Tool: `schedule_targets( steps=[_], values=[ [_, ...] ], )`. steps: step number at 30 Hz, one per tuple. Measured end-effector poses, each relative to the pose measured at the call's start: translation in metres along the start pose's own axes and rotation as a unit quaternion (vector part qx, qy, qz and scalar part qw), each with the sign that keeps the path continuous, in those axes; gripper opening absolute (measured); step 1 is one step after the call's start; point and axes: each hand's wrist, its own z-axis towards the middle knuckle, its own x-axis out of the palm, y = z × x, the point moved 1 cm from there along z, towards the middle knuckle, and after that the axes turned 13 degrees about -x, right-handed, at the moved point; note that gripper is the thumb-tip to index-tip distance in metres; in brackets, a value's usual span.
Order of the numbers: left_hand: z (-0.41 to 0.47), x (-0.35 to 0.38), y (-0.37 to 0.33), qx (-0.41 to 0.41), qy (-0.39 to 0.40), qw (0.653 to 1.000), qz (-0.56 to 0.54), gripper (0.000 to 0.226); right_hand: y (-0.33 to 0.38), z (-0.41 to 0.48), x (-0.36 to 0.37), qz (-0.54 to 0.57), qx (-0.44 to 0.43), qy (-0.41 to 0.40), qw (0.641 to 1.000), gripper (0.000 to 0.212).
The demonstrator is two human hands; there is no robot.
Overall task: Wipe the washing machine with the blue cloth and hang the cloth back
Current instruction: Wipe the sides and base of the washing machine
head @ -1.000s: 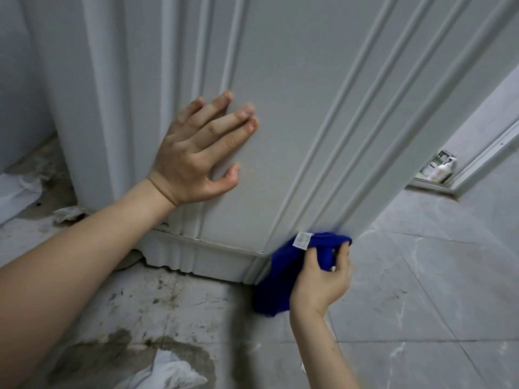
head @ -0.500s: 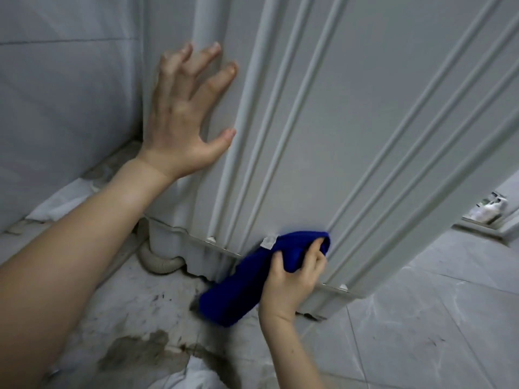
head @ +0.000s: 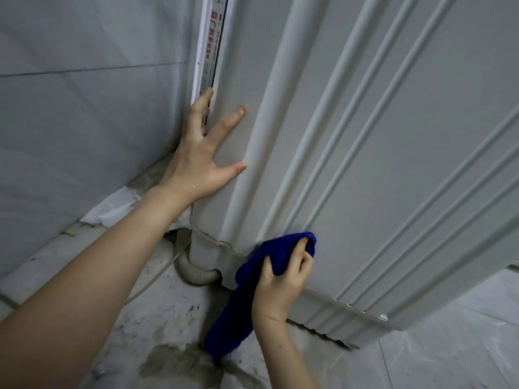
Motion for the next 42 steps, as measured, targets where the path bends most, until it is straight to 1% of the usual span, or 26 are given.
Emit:
schedule_targets(
  steps=[1, 3, 6, 9, 11, 13, 15, 16, 17, 19, 21, 23, 25, 28, 30, 32, 33, 35, 37, 40, 42],
  values=[
    [-0.002, 0.001, -0.001, -0.038, 0.019, 0.999, -0.018, 0.083, 0.003, 0.002, 0.004, -0.001, -0.012, -0.001, 1.0, 0.079],
    [-0.003, 0.001, -0.001, -0.098, 0.048, 0.994, -0.025, 0.088, 0.021, 0.029, 0.013, 0.022, -0.058, -0.033, 0.998, 0.074],
    [0.0, -0.005, -0.002, -0.097, 0.062, 0.993, -0.016, 0.085, 0.058, 0.09, 0.022, 0.039, -0.142, -0.073, 0.986, 0.075],
    [0.002, -0.01, 0.001, -0.077, 0.049, 0.995, -0.043, 0.078, 0.068, 0.115, 0.023, 0.03, -0.191, -0.074, 0.978, 0.075],
    [0.003, -0.011, 0.004, -0.069, 0.04, 0.993, -0.084, 0.076, 0.051, 0.092, 0.021, 0.034, -0.18, -0.035, 0.982, 0.075],
    [0.004, -0.012, 0.007, -0.075, 0.03, 0.99, -0.112, 0.076, 0.029, 0.051, 0.018, 0.025, -0.131, 0.046, 0.99, 0.079],
    [0.006, -0.014, 0.008, -0.086, 0.026, 0.987, -0.135, 0.075, 0.014, 0.015, 0.019, 0.015, -0.07, 0.132, 0.989, 0.083],
    [0.006, -0.015, 0.009, -0.088, 0.026, 0.985, -0.144, 0.075, 0.015, 0.007, 0.022, 0.01, -0.058, 0.142, 0.988, 0.083],
    [0.006, -0.016, 0.01, -0.084, 0.027, 0.985, -0.149, 0.075, 0.02, 0.007, 0.028, 0.012, -0.059, 0.123, 0.991, 0.083],
    [0.007, -0.018, 0.011, -0.069, 0.033, 0.986, -0.149, 0.073, 0.042, 0.025, 0.041, 0.043, -0.074, 0.036, 0.996, 0.08],
    [0.009, -0.019, 0.012, -0.063, 0.038, 0.986, -0.147, 0.071, 0.071, 0.059, 0.05, 0.07, -0.111, -0.04, 0.991, 0.079],
    [0.011, -0.02, 0.013, -0.06, 0.038, 0.987, -0.144, 0.068, 0.089, 0.092, 0.056, 0.069, -0.154, -0.083, 0.982, 0.077],
    [0.012, -0.02, 0.013, -0.063, 0.033, 0.987, -0.143, 0.067, 0.092, 0.108, 0.058, 0.059, -0.193, -0.08, 0.976, 0.074],
    [0.012, -0.019, 0.013, -0.076, 0.031, 0.985, -0.155, 0.067, 0.071, 0.087, 0.058, 0.047, -0.217, -0.026, 0.975, 0.072],
    [0.012, -0.019, 0.013, -0.072, 0.029, 0.985, -0.154, 0.066, 0.051, 0.055, 0.061, 0.033, -0.204, 0.031, 0.978, 0.073],
    [0.011, -0.018, 0.013, -0.068, 0.036, 0.985, -0.155, 0.067, 0.04, 0.025, 0.064, 0.025, -0.164, 0.082, 0.983, 0.077],
    [0.01, -0.018, 0.013, -0.068, 0.037, 0.984, -0.158, 0.067, 0.04, 0.015, 0.065, 0.029, -0.143, 0.094, 0.985, 0.078],
    [0.006, -0.017, 0.012, -0.065, 0.035, 0.984, -0.163, 0.066, 0.048, 0.012, 0.069, 0.047, -0.133, 0.084, 0.986, 0.075],
    [0.005, -0.016, 0.012, -0.059, 0.031, 0.984, -0.166, 0.064, 0.064, 0.03, 0.075, 0.076, -0.146, 0.05, 0.985, 0.072],
    [0.01, -0.016, 0.013, -0.052, 0.032, 0.984, -0.17, 0.061, 0.09, 0.072, 0.088, 0.115, -0.167, 0.002, 0.979, 0.075],
    [0.014, -0.016, 0.015, -0.062, 0.034, 0.98, -0.185, 0.062, 0.096, 0.08, 0.094, 0.12, -0.164, -0.001, 0.979, 0.078]
  ],
)
